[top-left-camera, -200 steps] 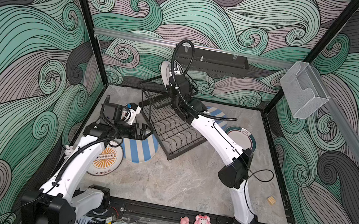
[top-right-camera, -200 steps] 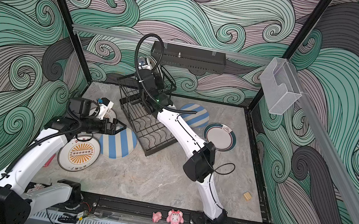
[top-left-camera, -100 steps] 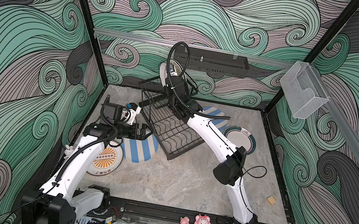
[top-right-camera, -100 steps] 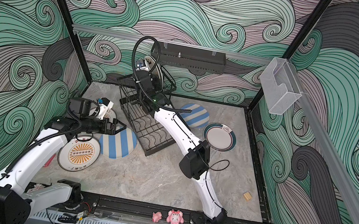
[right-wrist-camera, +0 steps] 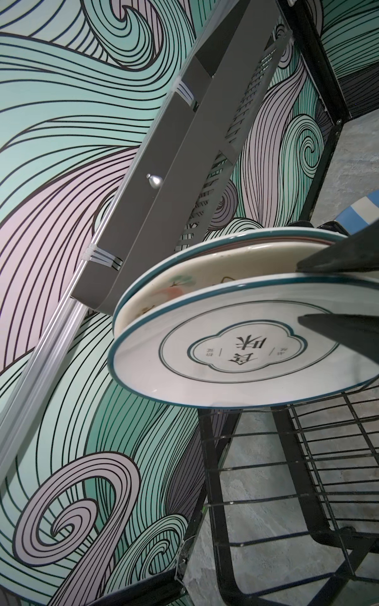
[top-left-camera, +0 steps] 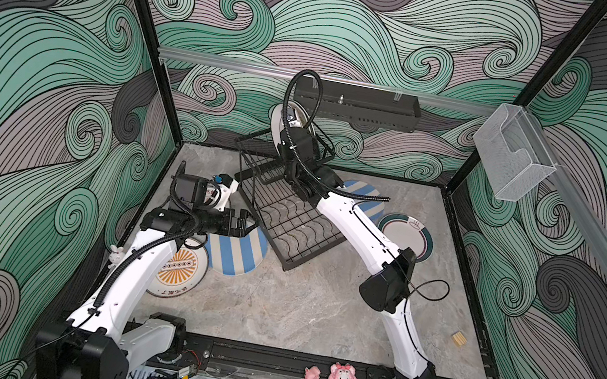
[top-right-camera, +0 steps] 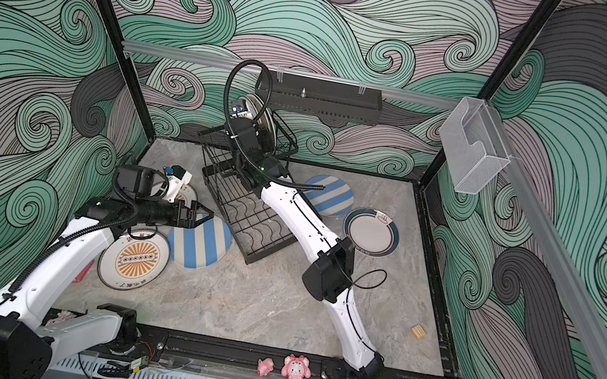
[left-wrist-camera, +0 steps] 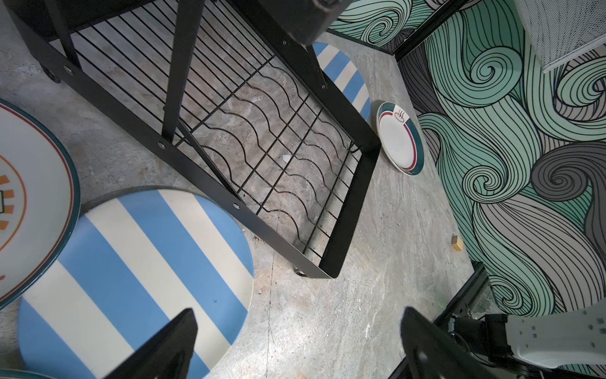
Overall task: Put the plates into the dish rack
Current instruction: 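Open the right gripper and withdraw it from the rack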
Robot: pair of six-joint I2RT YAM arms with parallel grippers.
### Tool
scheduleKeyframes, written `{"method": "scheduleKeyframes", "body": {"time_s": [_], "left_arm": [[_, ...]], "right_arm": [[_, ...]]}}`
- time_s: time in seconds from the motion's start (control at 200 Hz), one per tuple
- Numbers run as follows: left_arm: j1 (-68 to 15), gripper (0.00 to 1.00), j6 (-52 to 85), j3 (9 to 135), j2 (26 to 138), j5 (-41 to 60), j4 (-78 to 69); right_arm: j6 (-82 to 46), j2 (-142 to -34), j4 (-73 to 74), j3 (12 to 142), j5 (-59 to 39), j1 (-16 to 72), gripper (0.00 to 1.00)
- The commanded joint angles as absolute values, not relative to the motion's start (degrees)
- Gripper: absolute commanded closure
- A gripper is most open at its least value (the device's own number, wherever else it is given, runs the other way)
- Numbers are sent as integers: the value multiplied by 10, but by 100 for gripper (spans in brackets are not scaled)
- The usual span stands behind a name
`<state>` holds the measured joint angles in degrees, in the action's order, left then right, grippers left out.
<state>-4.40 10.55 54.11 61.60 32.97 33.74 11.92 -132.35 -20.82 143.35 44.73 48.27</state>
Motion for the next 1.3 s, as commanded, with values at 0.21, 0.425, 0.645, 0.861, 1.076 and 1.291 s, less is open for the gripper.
{"method": "scheduleKeyframes", "body": {"time_s": [0.21, 0.425, 0.645, 0.861, 1.076, 1.291], "left_arm": [[-42, 2, 114, 539, 606, 320, 345], [-42, 1, 126, 538, 602, 320, 341], [-42, 1, 143, 568, 594, 342, 367], [-42, 1, 130, 556, 580, 332, 372], [-43, 1, 148, 521, 571, 337, 334], [-48, 2, 198, 472, 557, 335, 281]], "right_arm": [[122, -1268, -239, 1429, 431, 494, 55], [116, -1197, -273, 1380, 420, 494, 34], [95, -1015, -211, 1159, 384, 491, 18], [4, -822, -278, 900, 313, 434, 6], [-92, -661, -340, 654, 271, 326, 1], [-136, -632, -361, 541, 149, 233, 1]]}}
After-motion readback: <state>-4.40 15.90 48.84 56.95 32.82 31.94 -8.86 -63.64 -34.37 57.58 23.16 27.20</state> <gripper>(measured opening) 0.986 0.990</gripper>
